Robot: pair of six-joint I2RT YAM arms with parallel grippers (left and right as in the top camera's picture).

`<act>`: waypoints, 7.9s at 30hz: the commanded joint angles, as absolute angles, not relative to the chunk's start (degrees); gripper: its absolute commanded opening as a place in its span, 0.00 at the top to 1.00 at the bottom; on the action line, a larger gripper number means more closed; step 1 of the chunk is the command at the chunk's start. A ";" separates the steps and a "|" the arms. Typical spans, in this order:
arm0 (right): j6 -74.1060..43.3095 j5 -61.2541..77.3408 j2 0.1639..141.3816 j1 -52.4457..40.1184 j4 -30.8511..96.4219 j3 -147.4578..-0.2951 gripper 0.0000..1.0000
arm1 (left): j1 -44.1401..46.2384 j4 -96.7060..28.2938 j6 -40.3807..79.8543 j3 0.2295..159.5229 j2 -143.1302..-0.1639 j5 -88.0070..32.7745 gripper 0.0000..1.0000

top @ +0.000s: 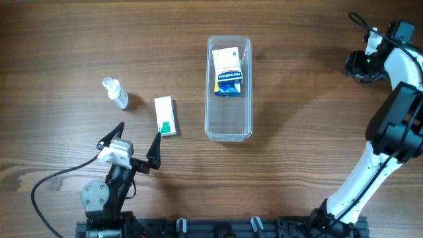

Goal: Pack container

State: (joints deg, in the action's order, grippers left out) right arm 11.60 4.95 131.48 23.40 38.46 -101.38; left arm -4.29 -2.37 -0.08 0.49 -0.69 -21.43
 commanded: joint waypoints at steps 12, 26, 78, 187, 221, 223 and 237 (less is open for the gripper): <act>3.81 22.63 117.27 18.79 43.70 -103.57 0.35 | -4.51 -2.61 0.49 0.32 -0.49 -20.93 0.00; -5.21 7.57 103.90 -13.17 49.06 -102.50 0.35 | -4.51 -2.61 0.49 0.32 -0.49 -20.93 0.00; -21.34 -17.54 103.35 -9.63 62.48 -101.49 0.00 | -4.51 -2.61 0.49 0.32 -0.49 -20.93 0.00; -34.52 -6.74 103.42 16.95 60.01 -101.49 0.00 | -40.91 -1.85 26.44 55.96 -58.08 -49.47 0.00; -34.52 -6.74 103.42 16.95 60.01 -101.49 0.00 | -20.29 -66.70 29.85 56.27 -62.13 -5.06 0.01; -34.52 -6.74 103.39 16.95 60.01 -101.49 0.00 | -11.62 -66.70 32.45 57.89 -65.71 -3.07 0.01; -34.54 -6.74 103.42 16.95 60.01 -101.49 0.00 | 13.76 -57.89 36.69 65.21 -87.15 0.80 0.00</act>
